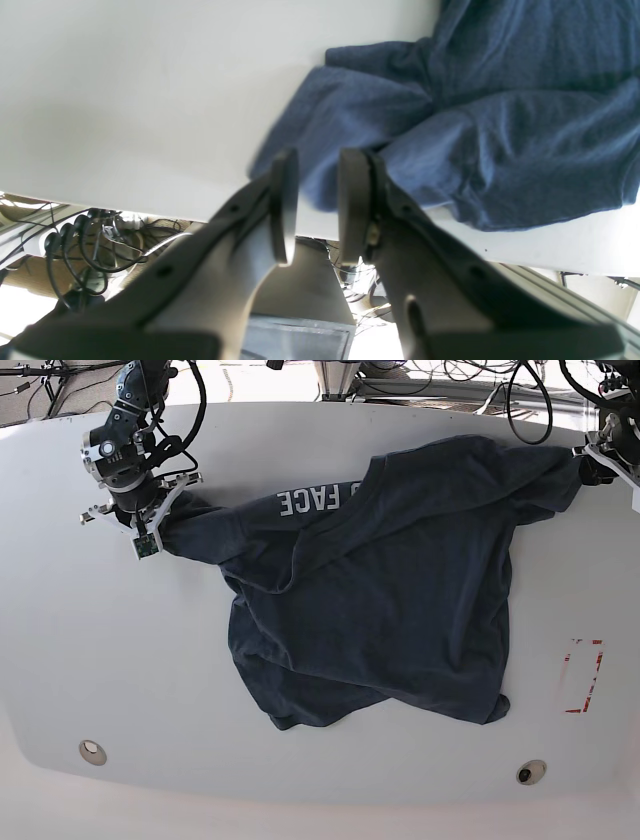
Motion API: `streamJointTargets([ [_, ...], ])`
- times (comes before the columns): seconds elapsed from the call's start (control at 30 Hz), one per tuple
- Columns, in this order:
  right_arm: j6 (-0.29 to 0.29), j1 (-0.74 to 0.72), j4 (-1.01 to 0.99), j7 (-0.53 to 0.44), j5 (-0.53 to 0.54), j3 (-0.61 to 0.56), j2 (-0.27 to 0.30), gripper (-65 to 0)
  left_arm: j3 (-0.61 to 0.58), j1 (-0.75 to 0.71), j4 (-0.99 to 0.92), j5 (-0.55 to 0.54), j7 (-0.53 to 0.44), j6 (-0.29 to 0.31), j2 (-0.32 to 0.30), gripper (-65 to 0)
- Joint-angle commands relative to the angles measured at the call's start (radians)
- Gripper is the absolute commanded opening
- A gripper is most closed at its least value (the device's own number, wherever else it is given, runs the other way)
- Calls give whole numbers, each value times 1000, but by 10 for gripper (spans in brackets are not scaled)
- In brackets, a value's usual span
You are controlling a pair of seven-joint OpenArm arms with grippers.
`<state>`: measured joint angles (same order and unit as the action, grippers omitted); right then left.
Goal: Fold the T-shirt properly
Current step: 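Release with the left gripper and grasp the shirt hem corner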
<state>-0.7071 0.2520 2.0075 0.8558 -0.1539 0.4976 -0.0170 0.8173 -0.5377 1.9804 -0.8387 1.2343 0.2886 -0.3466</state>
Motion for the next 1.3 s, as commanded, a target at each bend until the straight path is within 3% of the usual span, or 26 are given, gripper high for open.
streamJointTargets([
  [0.0, 9, -7, 20, -20, 3, 3, 9, -648, -11, -3, 10, -6, -17, -2, -44, -494],
  [0.13, 9, -7, 20, -20, 3, 3, 9, -648, -37, -3, 10, -8, -17, -2, -72, -375],
  [0.23, 9, -7, 20, -20, 3, 3, 9, -648, -37, 1, 10, -8, -17, -2, -76, -240],
  [0.37, 9, -9, 20, -20, 3, 3, 9, -648, -52, 100, 10, -15, -17, -2, -70, -115],
  [0.63, 9, -12, 19, -20, 3, 2, 7, -650, -189, 360, -46, 42, -17, -7, -52, -114],
  [0.97, 9, -20, 17, -20, 3, 2, -19, -650, -257, 683, -350, 276, -24, -5, 14, -114],
  [1.27, 9, -39, 17, -20, 3, 2, -30, -650, -399, 862, -628, 422, -213, -4, 17, -111],
])
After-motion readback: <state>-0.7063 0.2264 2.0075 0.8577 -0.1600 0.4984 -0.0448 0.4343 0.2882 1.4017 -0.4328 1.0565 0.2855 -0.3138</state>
